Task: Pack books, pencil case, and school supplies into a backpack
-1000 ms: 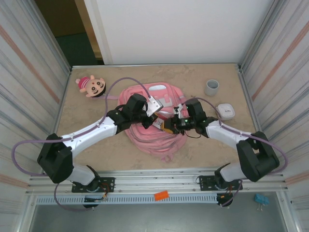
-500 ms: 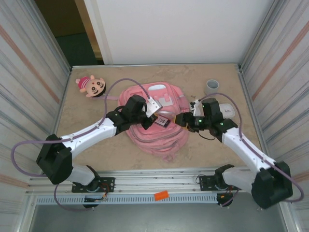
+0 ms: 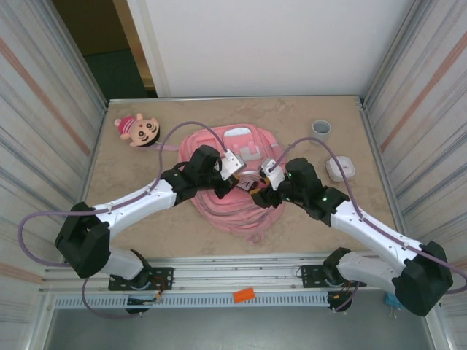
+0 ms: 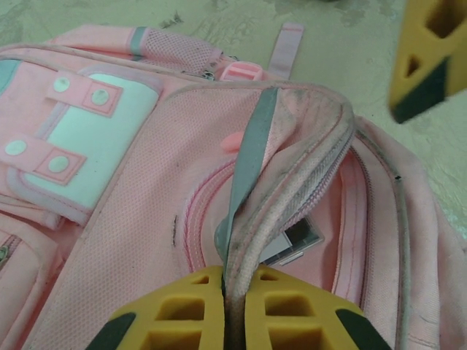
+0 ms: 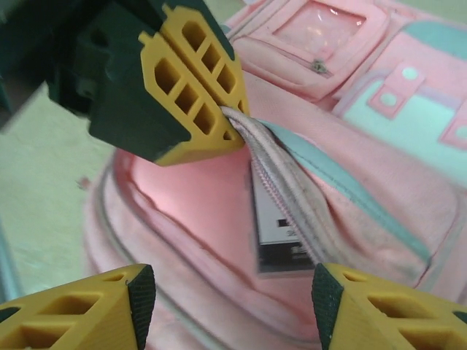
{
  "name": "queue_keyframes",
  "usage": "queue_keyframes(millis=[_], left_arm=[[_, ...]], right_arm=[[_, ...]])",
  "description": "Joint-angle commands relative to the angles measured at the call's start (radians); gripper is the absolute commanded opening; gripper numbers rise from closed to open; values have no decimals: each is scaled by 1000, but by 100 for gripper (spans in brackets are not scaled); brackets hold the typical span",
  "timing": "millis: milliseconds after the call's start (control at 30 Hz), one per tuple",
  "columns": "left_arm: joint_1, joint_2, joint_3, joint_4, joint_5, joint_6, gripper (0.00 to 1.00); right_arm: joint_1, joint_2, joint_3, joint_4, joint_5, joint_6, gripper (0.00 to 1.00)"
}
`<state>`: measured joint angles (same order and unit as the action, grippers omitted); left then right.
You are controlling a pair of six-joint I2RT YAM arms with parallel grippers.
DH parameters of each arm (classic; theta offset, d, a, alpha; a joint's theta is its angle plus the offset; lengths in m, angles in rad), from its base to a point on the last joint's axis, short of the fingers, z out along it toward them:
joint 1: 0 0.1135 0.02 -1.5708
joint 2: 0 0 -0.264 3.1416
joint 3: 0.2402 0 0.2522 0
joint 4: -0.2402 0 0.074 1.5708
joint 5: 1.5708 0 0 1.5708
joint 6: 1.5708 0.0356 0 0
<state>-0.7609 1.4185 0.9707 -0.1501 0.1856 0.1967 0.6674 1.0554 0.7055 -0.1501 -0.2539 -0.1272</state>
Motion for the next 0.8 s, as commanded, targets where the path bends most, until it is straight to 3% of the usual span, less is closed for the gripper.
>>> queue_keyframes(millis=[0, 300, 467, 600, 767], left_arm=[[-3, -44, 0, 92, 88, -10, 9], [7, -50, -12, 84, 159, 26, 9], [32, -58, -38, 86, 145, 16, 9], [61, -71, -75, 146, 218, -3, 9], [66, -67, -82, 179, 292, -1, 10]], right_arm=[[-11, 59, 15, 110, 17, -258, 59], [-59, 204, 63, 176, -97, -306, 53], [-61, 109, 30, 116, -90, -351, 54], [-79, 31, -87, 253, -142, -417, 58], [-108, 152, -46, 295, -199, -415, 57]])
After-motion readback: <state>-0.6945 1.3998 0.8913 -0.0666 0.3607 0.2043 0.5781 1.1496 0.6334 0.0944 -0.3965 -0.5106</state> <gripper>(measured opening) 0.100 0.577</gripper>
